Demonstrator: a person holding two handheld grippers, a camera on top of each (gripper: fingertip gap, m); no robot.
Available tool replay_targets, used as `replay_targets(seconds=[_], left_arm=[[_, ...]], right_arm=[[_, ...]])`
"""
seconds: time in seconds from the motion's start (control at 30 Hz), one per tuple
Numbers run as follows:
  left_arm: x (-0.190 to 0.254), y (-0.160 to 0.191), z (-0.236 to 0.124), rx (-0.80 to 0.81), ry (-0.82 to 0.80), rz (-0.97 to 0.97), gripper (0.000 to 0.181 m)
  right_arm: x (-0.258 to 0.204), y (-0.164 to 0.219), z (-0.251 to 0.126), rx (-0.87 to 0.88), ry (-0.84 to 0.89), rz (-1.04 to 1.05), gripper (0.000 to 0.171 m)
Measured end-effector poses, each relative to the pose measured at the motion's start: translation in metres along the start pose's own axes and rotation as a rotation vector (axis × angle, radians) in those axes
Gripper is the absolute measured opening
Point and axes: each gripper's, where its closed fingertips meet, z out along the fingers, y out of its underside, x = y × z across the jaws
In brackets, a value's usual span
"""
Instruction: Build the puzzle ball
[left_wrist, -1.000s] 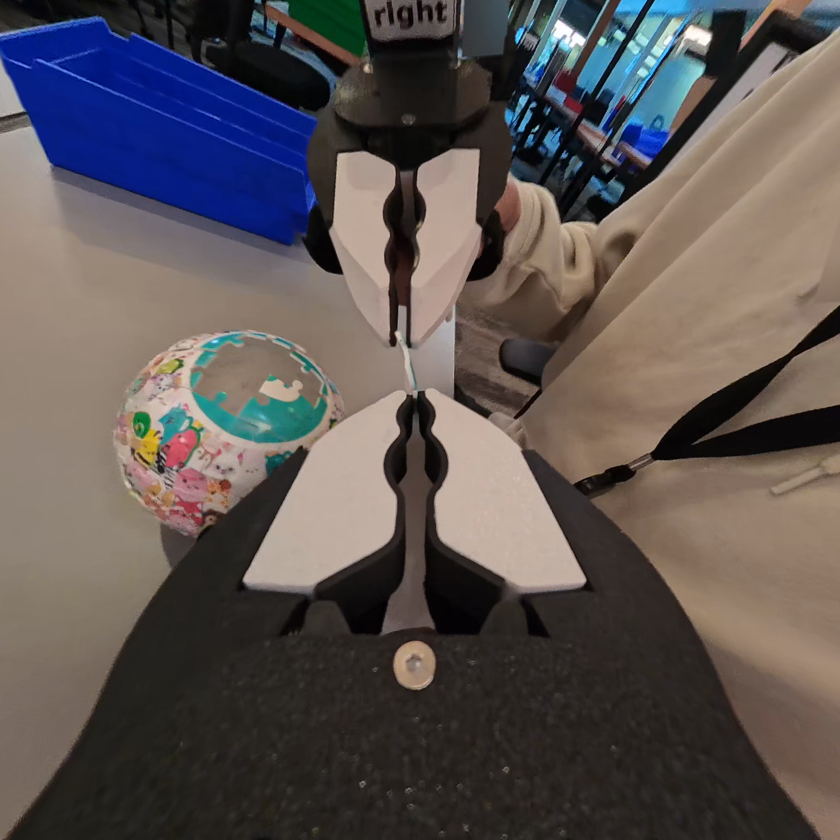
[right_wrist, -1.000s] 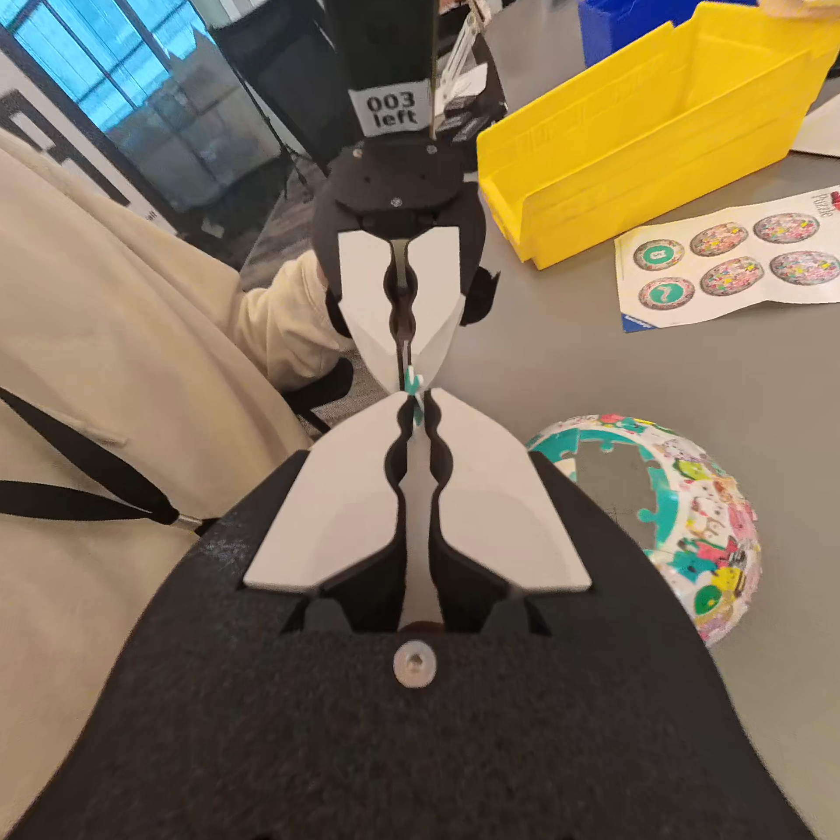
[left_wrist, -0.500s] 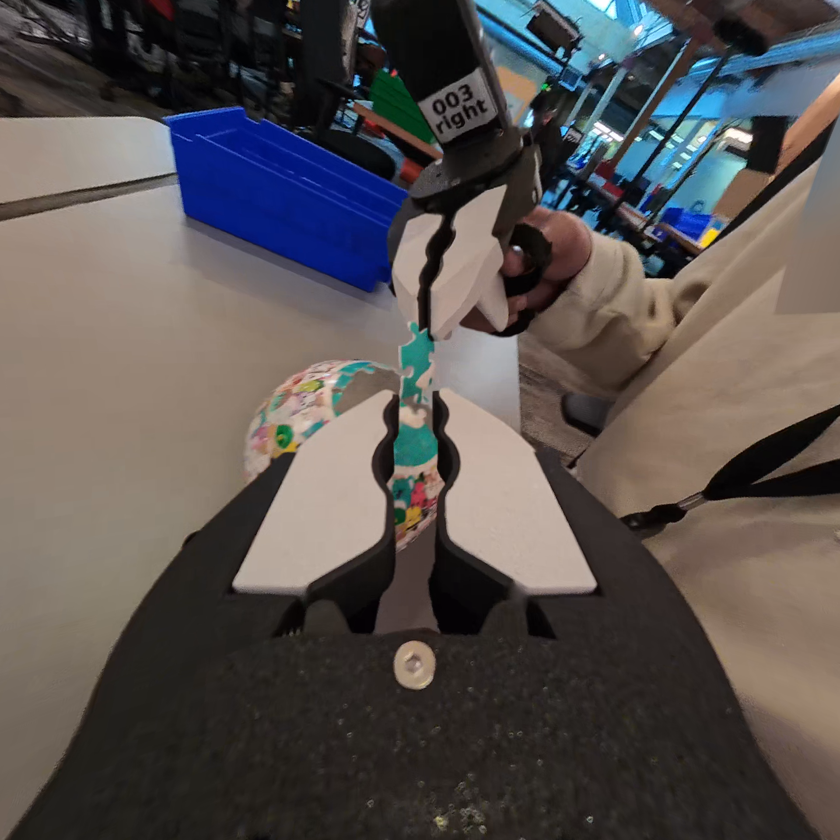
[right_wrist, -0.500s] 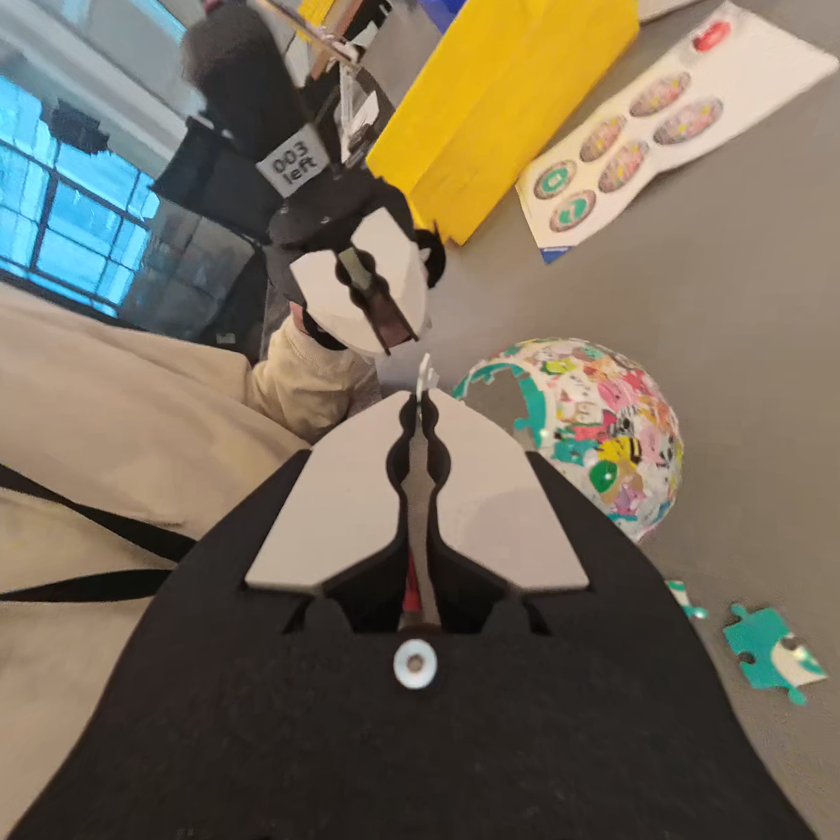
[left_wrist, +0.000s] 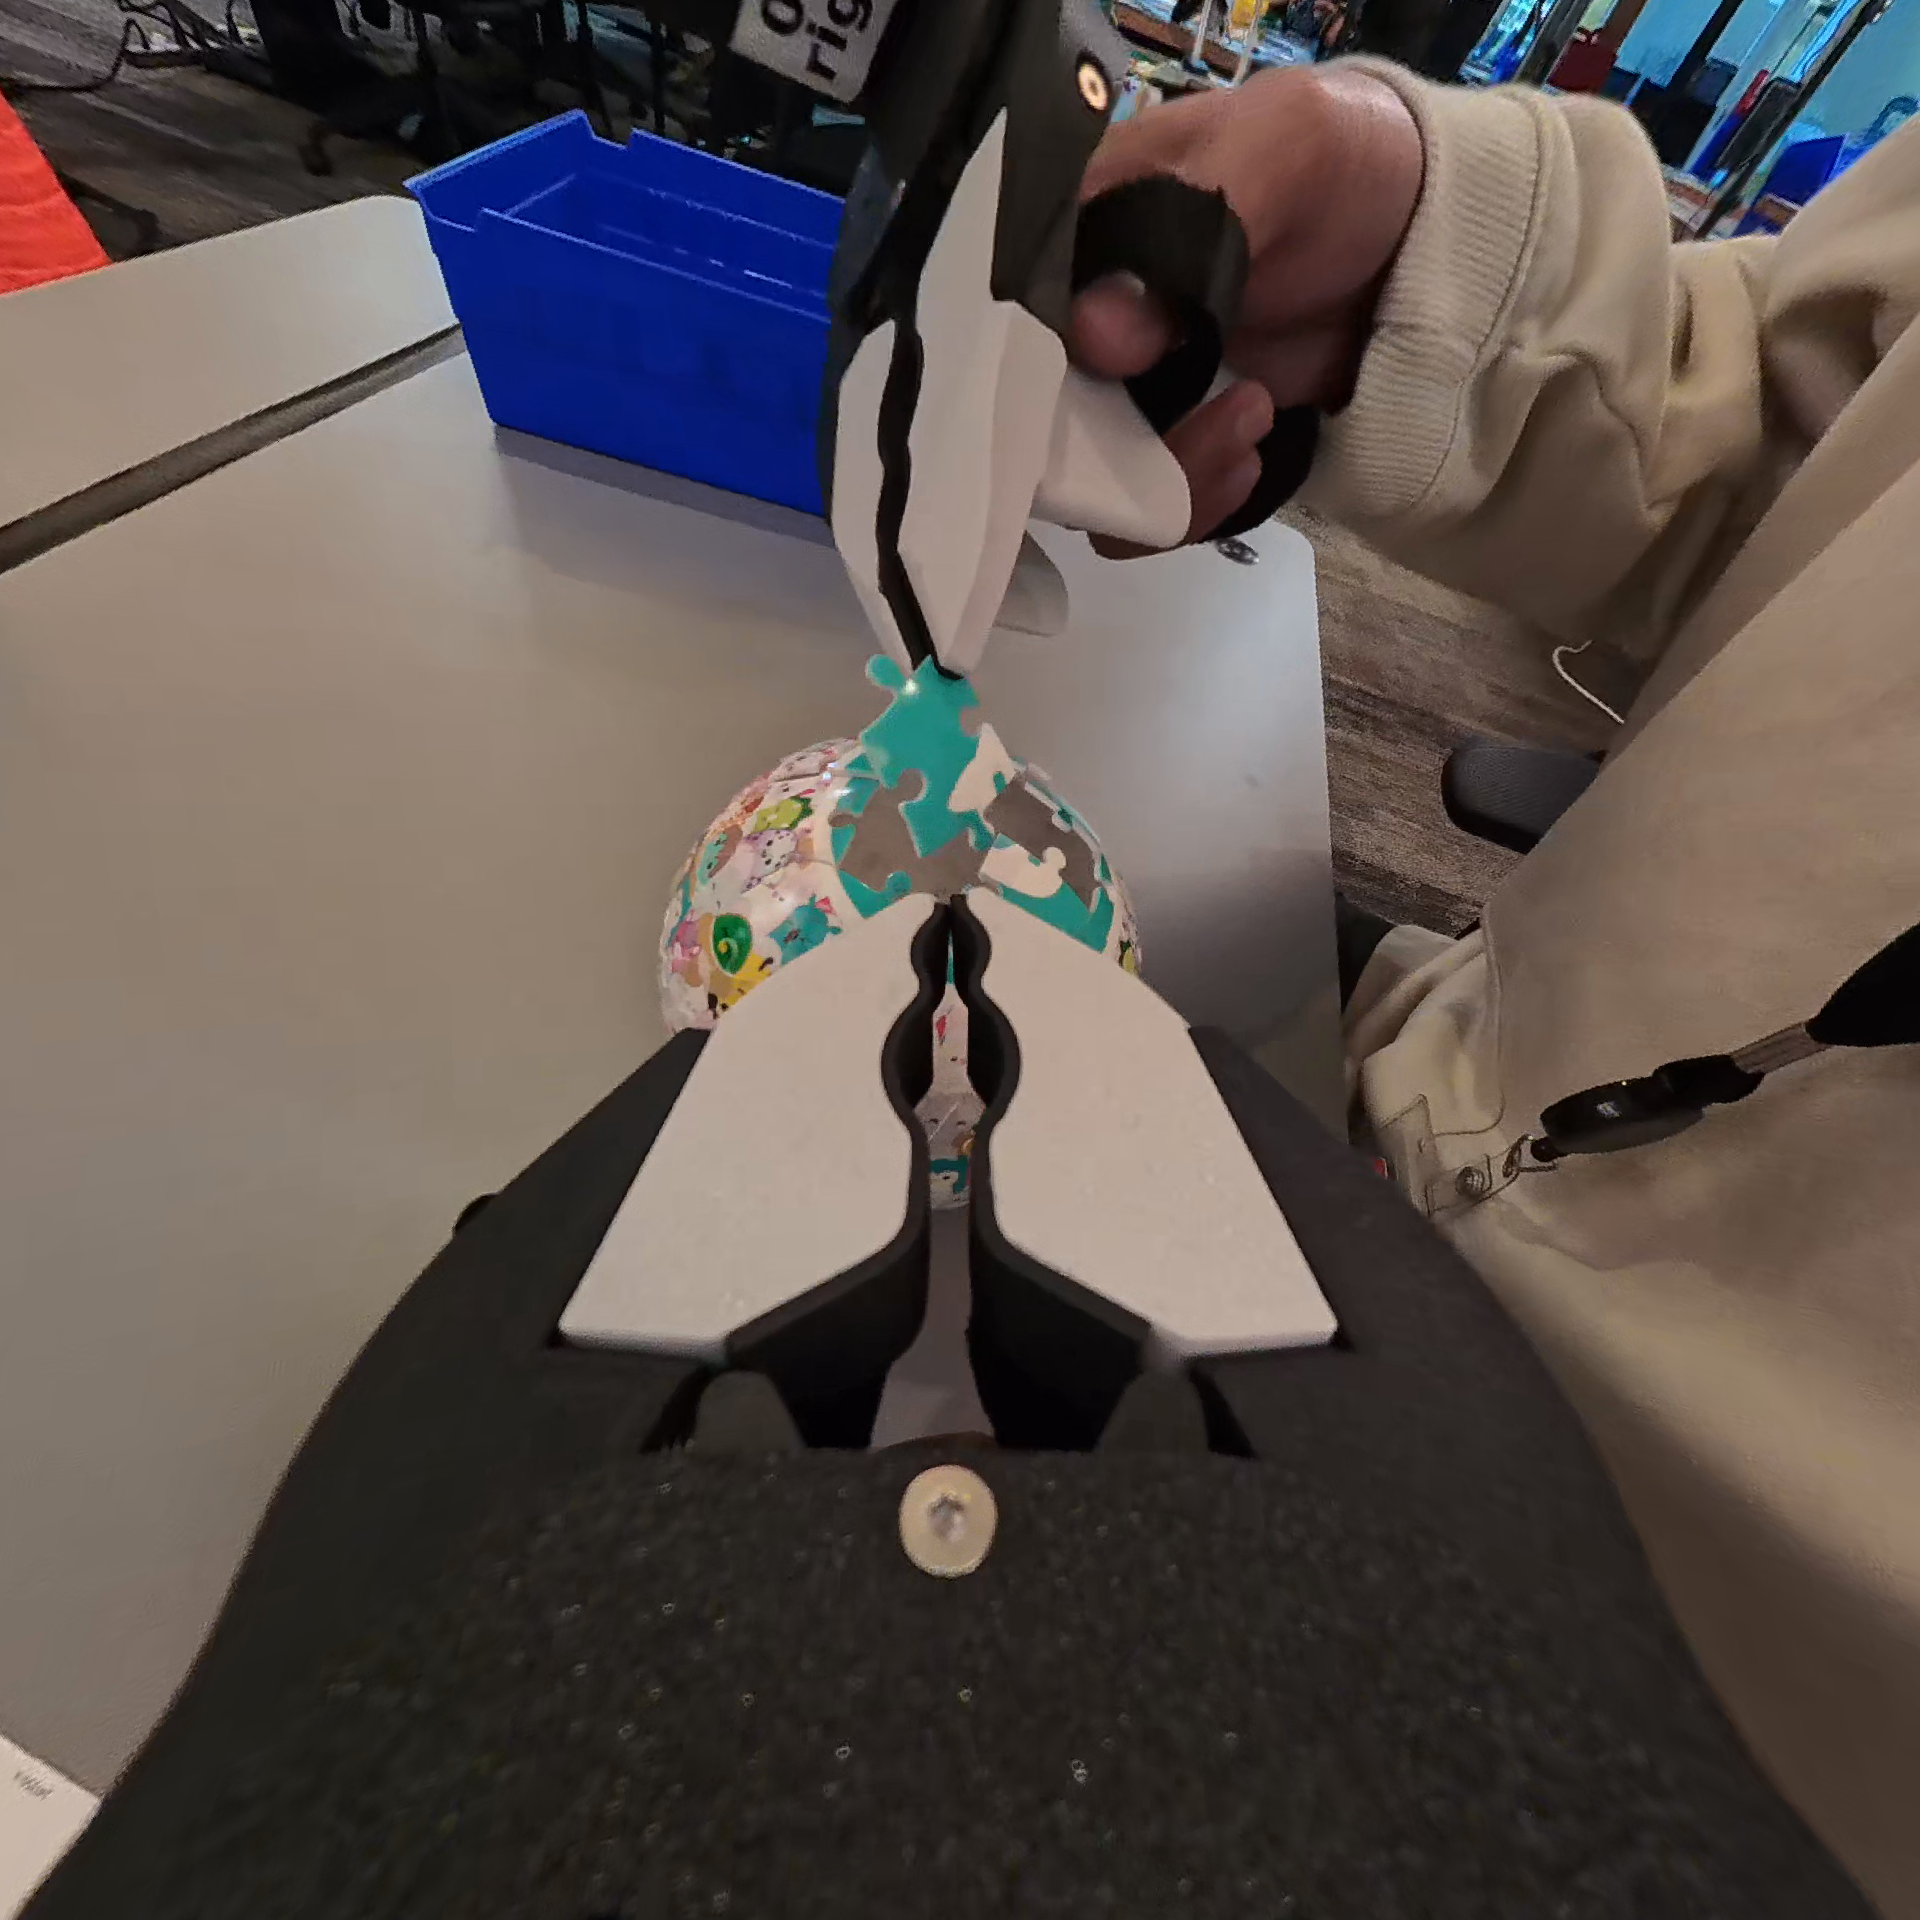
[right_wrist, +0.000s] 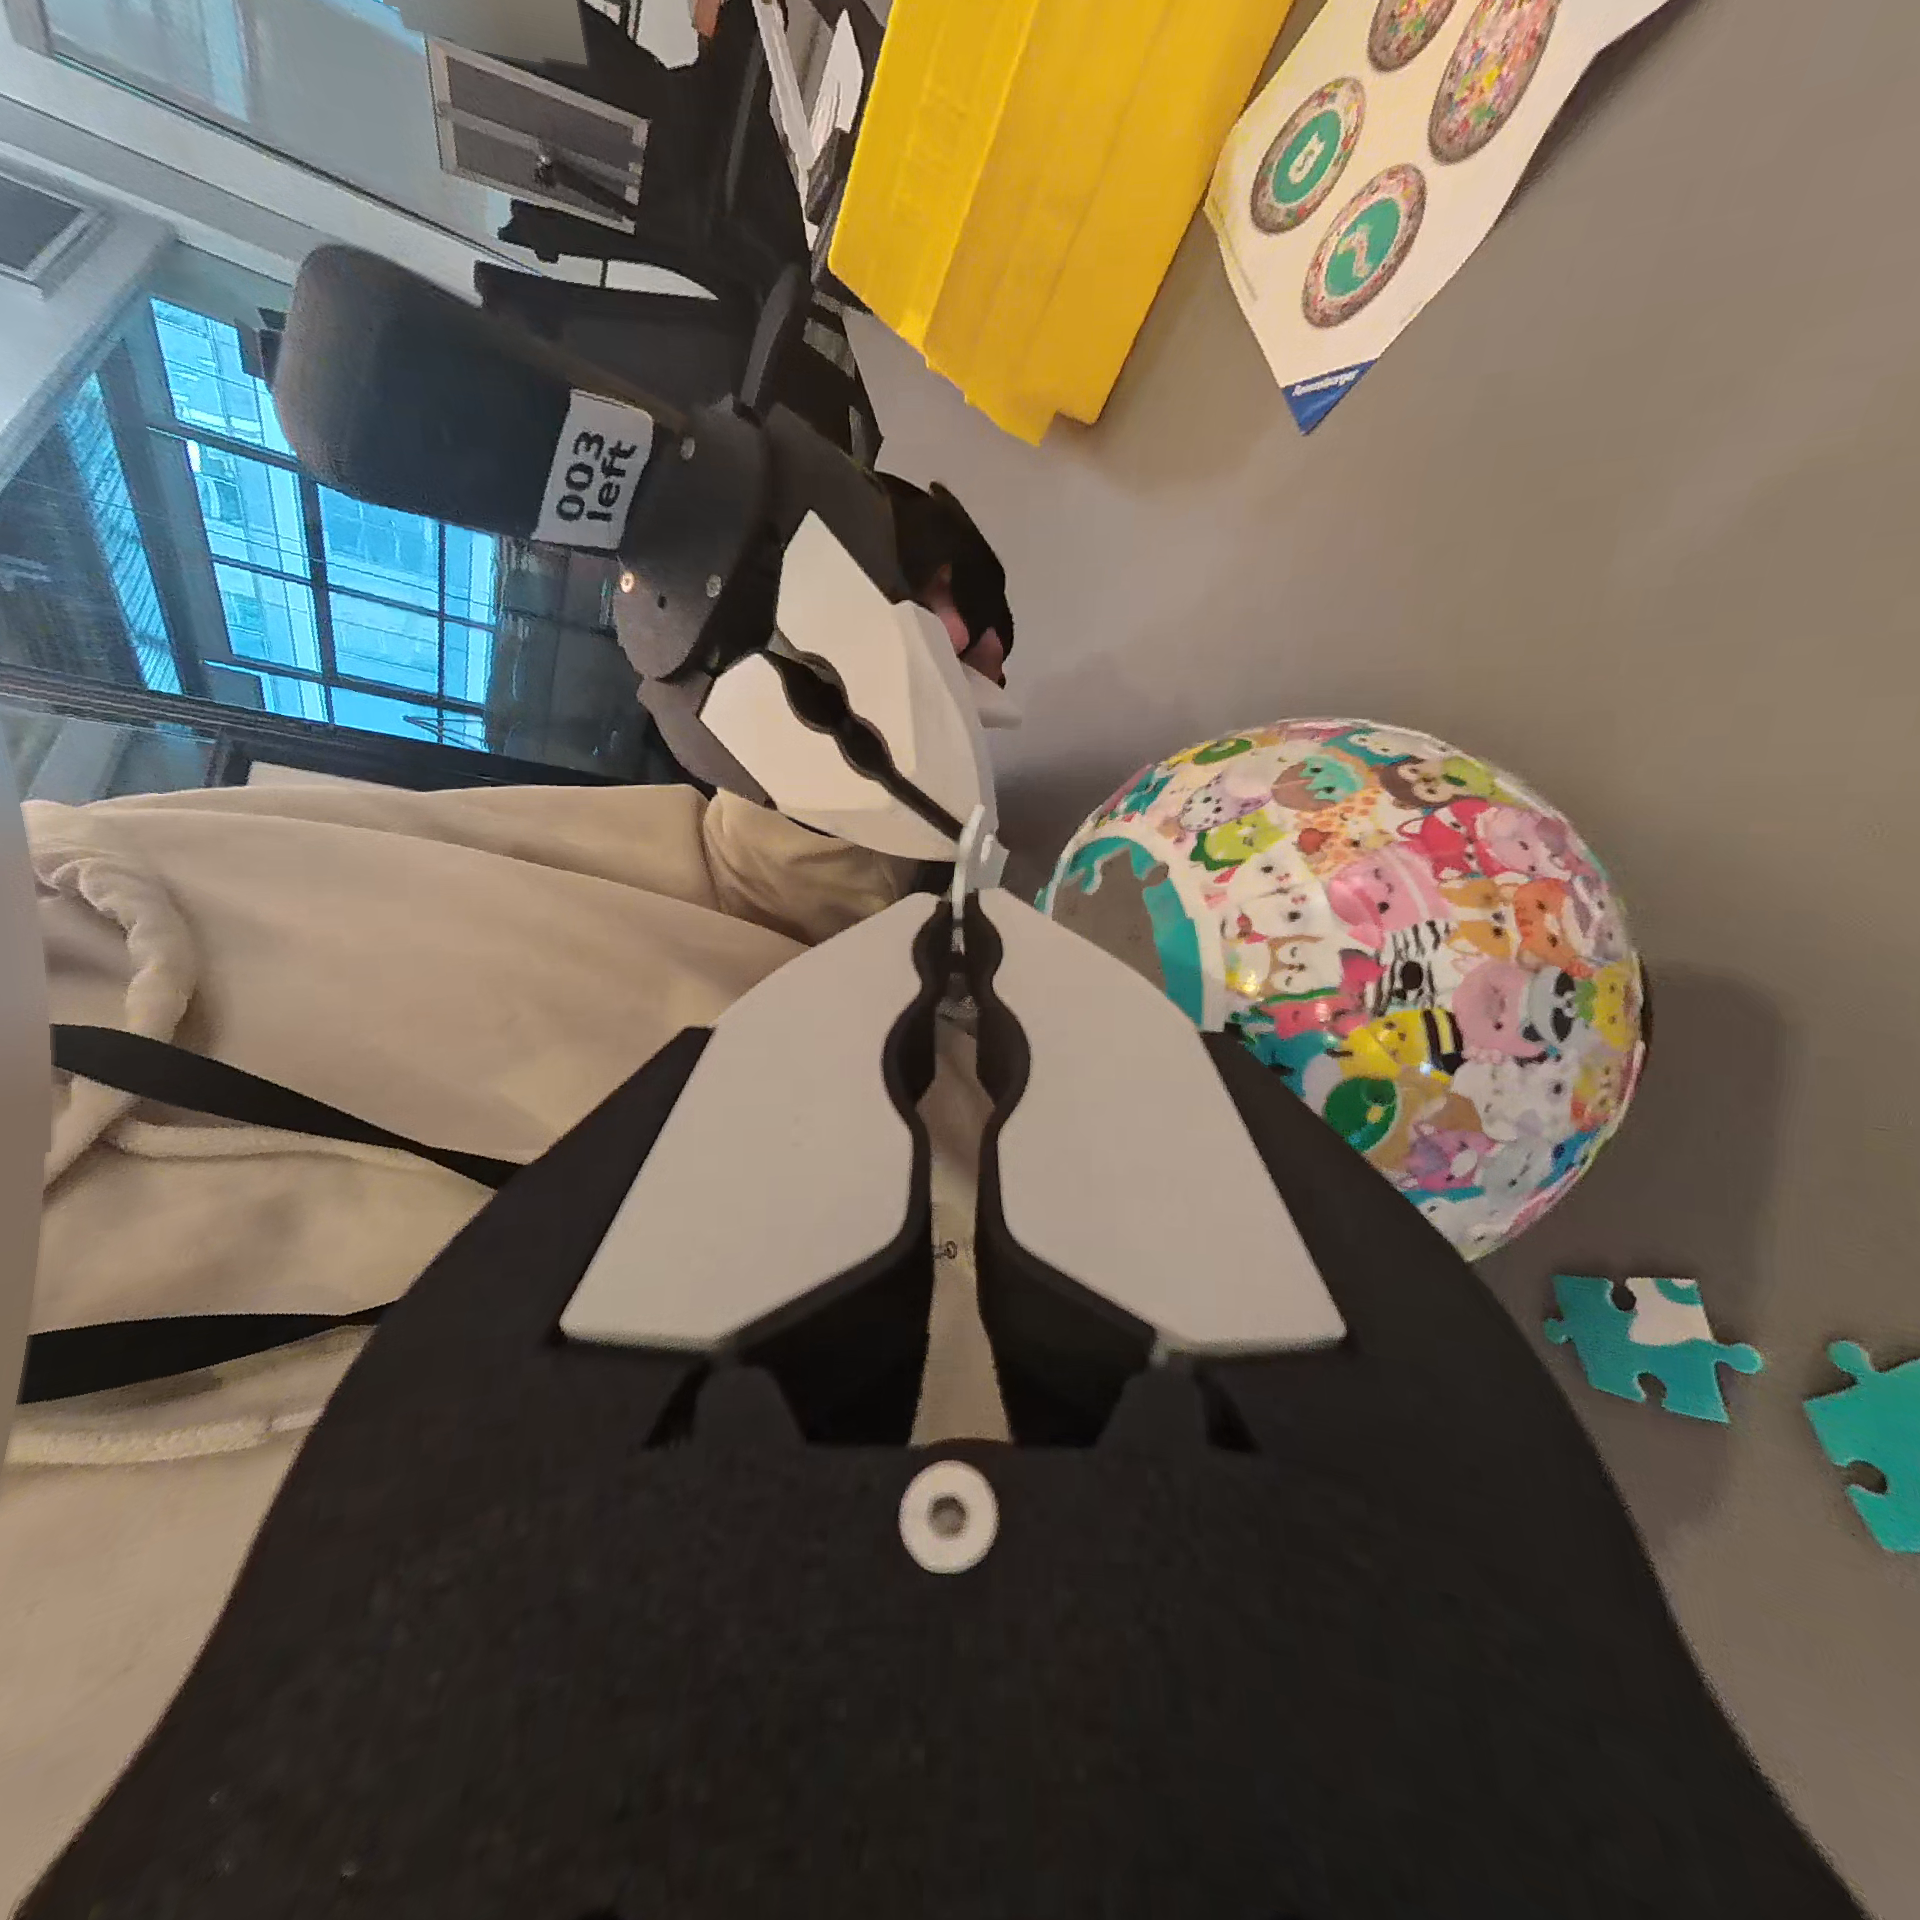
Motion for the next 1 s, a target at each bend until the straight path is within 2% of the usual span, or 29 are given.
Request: replay_targets(seconds=[0.17, 0.7, 1.0], left_arm=[[0.003, -0.001, 0.001, 0.005, 0.002, 0.001, 0.001], [0.005, -0.001, 0.022, -0.069, -0.064, 0.104, 0.002], [-0.001, -0.002, 0.014, -0.046, -0.097, 0.068, 0.004]], right_arm=[[0.009, 0.007, 0.008, -0.072, 0.038, -0.008, 0.002], [0.022, 0.007, 0.008, -0.124, 0.154, -0.12, 0.004], [0.024, 0.007, 0.007, -0.133, 0.155, -0.136, 0.005]])
